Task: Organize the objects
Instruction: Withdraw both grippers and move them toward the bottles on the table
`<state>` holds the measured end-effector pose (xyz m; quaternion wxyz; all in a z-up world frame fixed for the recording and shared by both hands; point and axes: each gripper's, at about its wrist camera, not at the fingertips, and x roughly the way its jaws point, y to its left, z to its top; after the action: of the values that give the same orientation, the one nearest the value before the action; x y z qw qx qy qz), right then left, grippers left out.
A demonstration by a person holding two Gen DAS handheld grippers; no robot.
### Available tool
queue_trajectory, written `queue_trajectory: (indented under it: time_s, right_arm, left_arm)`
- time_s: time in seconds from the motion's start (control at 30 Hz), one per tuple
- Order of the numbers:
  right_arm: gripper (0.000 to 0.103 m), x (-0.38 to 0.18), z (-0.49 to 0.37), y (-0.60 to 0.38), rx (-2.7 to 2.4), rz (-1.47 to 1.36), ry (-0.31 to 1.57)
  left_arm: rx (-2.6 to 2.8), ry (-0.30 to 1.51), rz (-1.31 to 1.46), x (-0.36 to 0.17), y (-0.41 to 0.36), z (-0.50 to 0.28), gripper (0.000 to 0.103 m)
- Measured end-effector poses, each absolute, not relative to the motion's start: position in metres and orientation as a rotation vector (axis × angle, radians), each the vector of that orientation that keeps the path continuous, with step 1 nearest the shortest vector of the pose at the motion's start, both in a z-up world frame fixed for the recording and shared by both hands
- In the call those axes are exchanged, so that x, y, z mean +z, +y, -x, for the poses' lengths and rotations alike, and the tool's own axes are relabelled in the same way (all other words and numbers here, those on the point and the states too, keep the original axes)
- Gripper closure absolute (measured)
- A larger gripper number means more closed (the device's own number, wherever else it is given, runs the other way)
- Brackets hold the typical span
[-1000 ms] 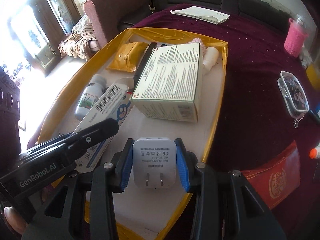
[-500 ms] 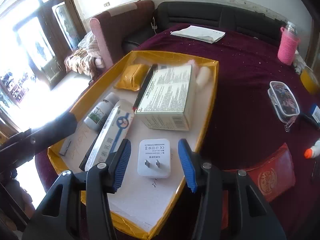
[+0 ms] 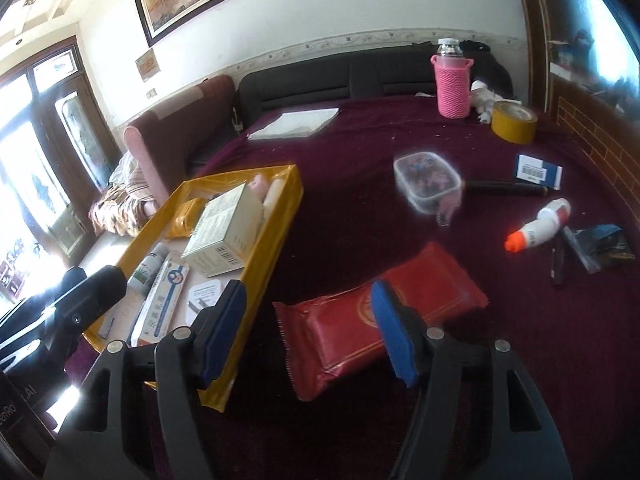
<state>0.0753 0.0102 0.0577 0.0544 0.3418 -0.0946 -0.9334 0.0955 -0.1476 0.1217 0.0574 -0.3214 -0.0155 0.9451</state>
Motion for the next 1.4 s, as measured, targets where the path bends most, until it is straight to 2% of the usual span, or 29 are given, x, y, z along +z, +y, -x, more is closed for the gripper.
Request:
queue_trajectory:
  time_s: [0.13,0.37,0.63,0.87,0.97,1.1,1.3,1.4]
  right_arm:
    - [0.035,0.056,-0.089,0.024,-2.879,-1.015,-0.264]
    - [0.035,0.044,-0.100,0.070,-2.890,-1.032,-0.388]
    - [0.036,0.037,-0.126,0.159,-3.013,-1.057,-0.545]
    - [0.036,0.031,-0.150,0.264,-3.150,-1.189,-0.729]
    - [0.035,0.042,-0.143,0.295,-3.139,-1.163,-0.827]
    - [0.033,0.046,-0.101,0.318,-3.164,-1.231,-0.820]
    - [0.033,0.021,-0.062,0.344,-3.029,-1.242,-1.134]
    - [0.033,0.011,-0.057,0.347,-3.042,-1.225,-1.151]
  left_arm:
    - [2.862,0.049,0.985,0.123,-0.119,-0.103,0.037]
    - [2.810,0.170,1.009,0.121,-0.074,-0.106,0.037]
    - [2.600,0.099,1.159,0.092,-0.039,-0.103,0.038]
    - [2.513,0.082,1.209,0.074,-0.026,-0.101,0.038]
    - [2.491,0.077,1.207,0.073,-0.023,-0.101,0.038]
    - [2.458,0.087,1.147,0.080,-0.017,-0.103,0.038]
    - [2.399,0.149,1.113,0.094,0.003,-0.092,0.038]
    - [2.367,0.196,1.102,0.101,0.026,-0.073,0.038]
